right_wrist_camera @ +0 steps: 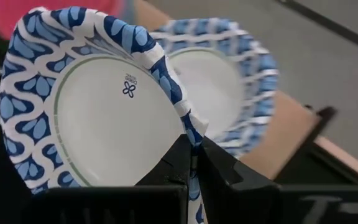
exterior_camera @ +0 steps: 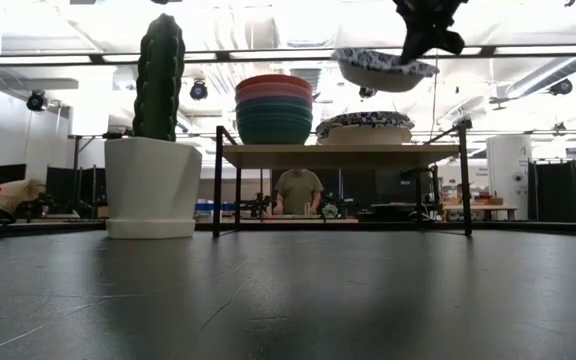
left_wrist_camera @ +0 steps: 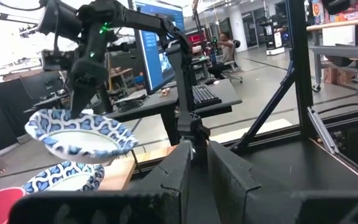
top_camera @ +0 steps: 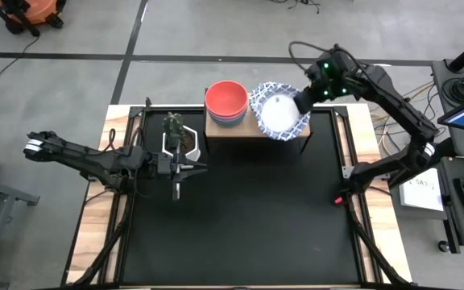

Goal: Place and stack bowls onto a shelf
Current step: Stack the blue patterned bowl on top of the blue patterned bowls on the shelf

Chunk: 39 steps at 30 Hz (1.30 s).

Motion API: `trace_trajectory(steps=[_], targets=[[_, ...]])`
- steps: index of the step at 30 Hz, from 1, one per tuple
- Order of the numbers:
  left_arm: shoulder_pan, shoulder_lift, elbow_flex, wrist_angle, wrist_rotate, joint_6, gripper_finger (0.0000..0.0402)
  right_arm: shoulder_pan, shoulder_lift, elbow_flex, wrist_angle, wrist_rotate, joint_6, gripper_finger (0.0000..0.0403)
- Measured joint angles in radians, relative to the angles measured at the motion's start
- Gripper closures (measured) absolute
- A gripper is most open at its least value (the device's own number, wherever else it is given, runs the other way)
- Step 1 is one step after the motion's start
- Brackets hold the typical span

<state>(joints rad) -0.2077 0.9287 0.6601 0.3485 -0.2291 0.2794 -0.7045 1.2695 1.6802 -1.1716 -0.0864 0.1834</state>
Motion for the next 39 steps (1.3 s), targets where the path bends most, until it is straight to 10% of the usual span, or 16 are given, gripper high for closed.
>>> trace_trajectory(steps=[39], targets=[[0.000,0.003,0.000,0.010,0.000,-0.030,0.0363,-0.169,0.150,0.000,0.124,-0.026,-0.068,0.0351]])
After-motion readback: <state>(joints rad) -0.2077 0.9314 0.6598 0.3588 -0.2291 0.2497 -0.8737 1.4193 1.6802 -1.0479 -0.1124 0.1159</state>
